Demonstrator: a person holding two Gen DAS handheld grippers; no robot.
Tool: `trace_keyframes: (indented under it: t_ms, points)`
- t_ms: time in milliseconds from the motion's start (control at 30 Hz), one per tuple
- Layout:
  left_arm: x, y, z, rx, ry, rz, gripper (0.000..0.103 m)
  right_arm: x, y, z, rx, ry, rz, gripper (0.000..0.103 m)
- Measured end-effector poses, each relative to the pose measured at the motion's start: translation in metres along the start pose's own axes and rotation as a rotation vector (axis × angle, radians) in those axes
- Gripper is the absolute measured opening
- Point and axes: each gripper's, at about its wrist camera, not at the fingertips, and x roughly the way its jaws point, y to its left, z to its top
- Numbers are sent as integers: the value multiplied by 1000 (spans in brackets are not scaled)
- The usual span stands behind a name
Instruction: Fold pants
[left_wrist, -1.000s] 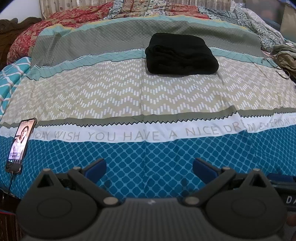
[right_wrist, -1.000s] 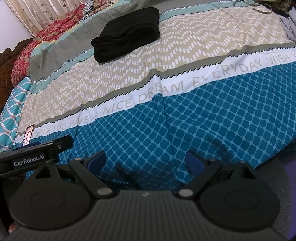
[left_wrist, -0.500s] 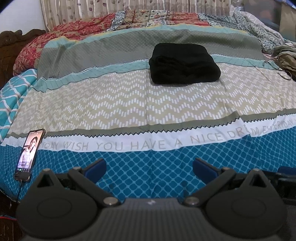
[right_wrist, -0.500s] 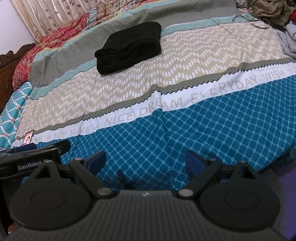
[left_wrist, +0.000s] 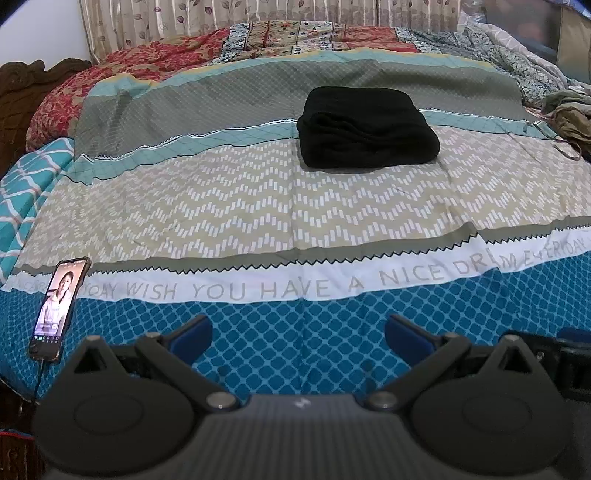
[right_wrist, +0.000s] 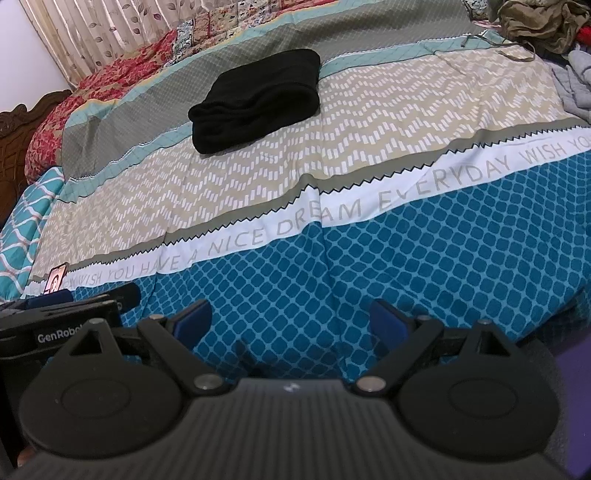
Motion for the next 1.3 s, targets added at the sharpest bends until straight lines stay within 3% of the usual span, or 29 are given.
trace_keyframes:
  t_ms: [1300]
  points:
    - [7, -5, -2, 24, 55, 4, 103, 0, -2, 1, 1, 0, -1, 94]
